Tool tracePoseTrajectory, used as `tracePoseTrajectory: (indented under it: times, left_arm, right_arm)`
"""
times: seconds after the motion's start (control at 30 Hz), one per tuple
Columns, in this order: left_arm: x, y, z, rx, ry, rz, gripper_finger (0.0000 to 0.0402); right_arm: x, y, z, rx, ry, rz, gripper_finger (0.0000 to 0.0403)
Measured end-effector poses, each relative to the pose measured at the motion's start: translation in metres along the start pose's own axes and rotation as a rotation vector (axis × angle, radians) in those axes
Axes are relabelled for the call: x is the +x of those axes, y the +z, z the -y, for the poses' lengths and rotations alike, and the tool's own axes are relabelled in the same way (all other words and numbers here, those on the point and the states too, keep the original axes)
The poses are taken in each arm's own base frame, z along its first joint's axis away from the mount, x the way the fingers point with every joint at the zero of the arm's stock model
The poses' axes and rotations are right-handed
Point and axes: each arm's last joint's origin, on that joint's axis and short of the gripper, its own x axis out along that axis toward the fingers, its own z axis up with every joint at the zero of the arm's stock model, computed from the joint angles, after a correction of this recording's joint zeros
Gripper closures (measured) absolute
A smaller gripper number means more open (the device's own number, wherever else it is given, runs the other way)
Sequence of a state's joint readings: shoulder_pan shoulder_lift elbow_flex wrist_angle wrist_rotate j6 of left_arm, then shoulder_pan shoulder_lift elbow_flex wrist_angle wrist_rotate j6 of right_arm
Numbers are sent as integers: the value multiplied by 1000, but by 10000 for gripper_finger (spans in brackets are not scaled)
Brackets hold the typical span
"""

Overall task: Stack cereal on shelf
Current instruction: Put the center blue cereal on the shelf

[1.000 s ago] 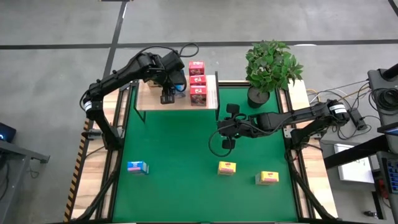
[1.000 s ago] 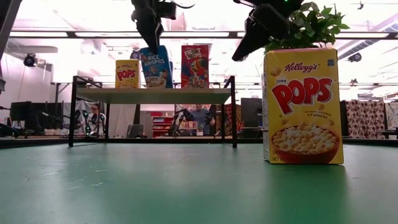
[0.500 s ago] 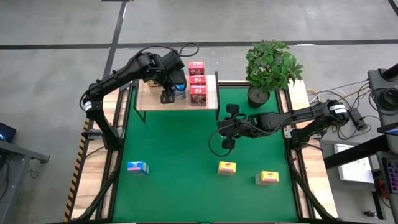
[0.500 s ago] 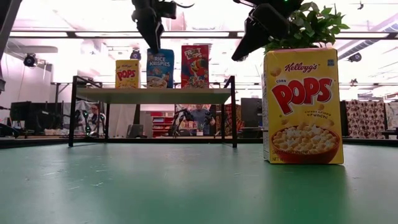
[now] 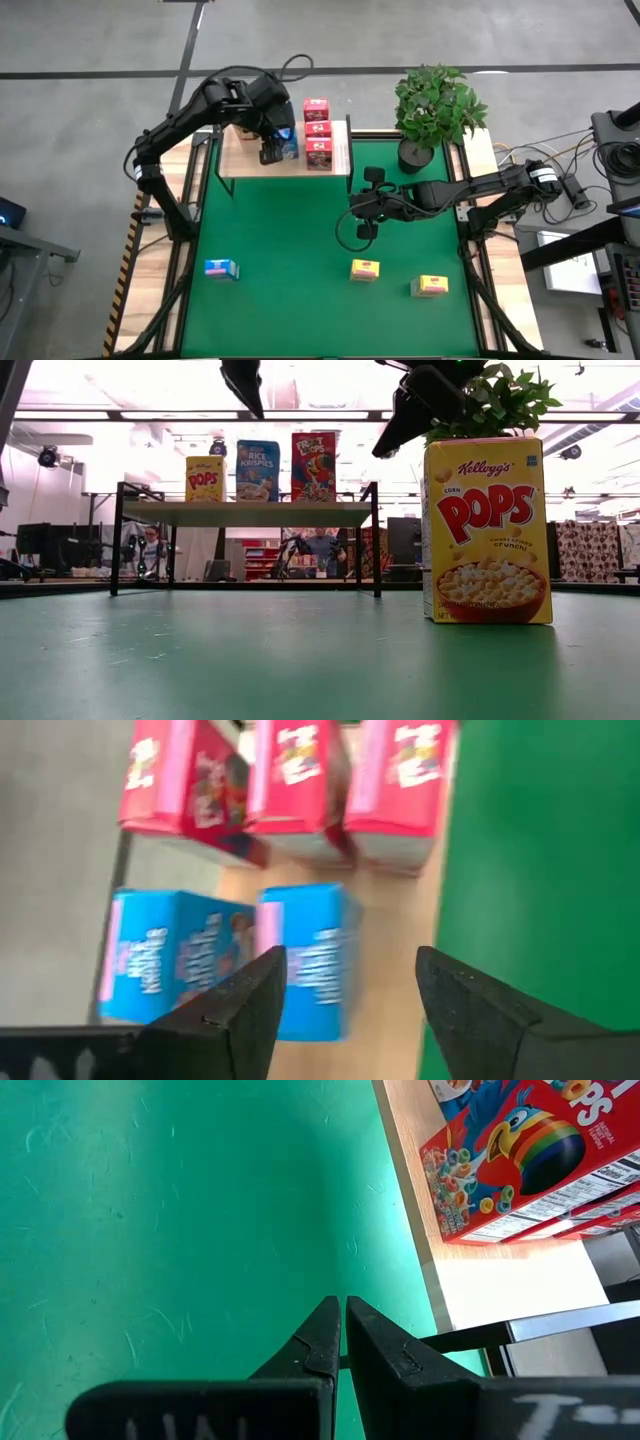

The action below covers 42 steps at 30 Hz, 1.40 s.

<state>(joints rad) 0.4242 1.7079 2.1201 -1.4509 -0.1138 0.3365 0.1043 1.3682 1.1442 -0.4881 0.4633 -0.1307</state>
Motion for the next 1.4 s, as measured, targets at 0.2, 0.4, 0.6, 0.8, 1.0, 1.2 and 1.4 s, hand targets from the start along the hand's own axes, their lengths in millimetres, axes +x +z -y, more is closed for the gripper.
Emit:
tracePoseTrajectory:
  times: [0.2,0.4,0.6,0.8,1.0,1.2,1.4]
  left_arm:
    - [8,2,16,33,-34,-24,259]
    - [33,-2,35,60,-82,-115,334]
    - [65,-13,46,54,-104,-196,379]
    - [83,-19,49,39,-31,-203,400]
    - [91,-21,48,16,53,-214,400]
    - [93,-21,48,-6,76,-205,400]
    - [93,-21,46,-38,127,-210,400]
  right_arm:
    - [0,0,0,0,0,-1,390]
    - [0,0,0,0,0,0,390]
    - [0,0,0,-4,0,-1,390]
    - [0,0,0,-4,0,0,390]
    - [0,0,0,-2,-1,3,390]
    - [0,1,0,0,-1,6,390]
    - [0,1,0,0,-1,6,390]
